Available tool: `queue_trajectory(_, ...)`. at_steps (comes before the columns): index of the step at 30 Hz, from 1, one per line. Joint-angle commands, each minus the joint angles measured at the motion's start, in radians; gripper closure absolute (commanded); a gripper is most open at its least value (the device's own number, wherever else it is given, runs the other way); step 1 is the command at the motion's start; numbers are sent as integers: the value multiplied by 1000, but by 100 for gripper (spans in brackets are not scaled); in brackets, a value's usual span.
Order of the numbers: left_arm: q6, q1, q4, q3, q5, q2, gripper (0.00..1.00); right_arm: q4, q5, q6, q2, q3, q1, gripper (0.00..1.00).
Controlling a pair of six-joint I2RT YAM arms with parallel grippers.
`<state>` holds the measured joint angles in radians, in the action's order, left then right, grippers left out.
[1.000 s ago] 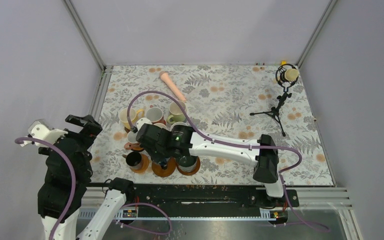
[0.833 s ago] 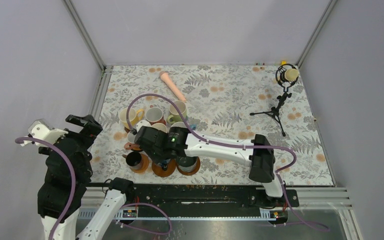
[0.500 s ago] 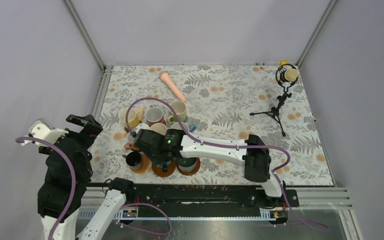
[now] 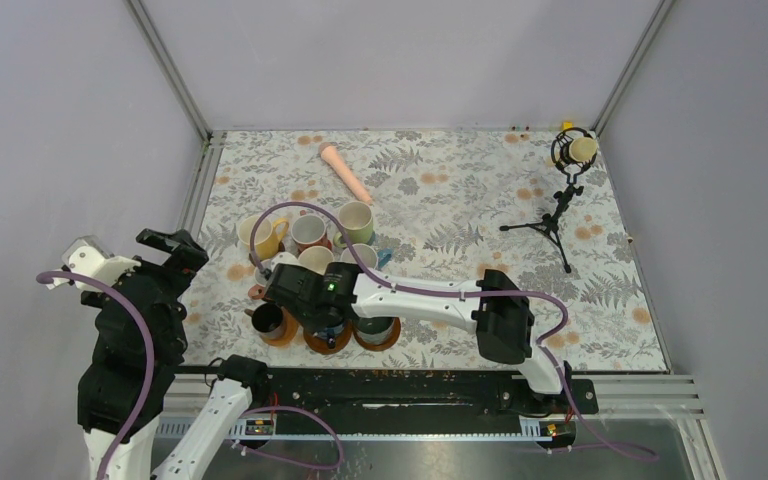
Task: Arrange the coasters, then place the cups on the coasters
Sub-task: Place the cup on the coaster.
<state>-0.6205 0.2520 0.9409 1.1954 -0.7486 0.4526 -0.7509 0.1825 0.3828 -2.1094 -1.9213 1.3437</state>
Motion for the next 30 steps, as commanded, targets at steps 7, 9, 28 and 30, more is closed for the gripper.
queue_trajectory(7,17,7,-53,1,-23,1,1,20,9,5,-9,-62,11,100)
queue_trajectory(9,16,7,-54,-2,-20,1,1,18,7,5,-11,-64,12,100)
queue_trajectory(28,13,9,-60,-25,-21,-8,1,-147,28,-3,-122,-225,24,100)
queue_trajectory(30,14,9,-59,-26,-23,-8,1,-160,26,-1,-130,-238,25,100)
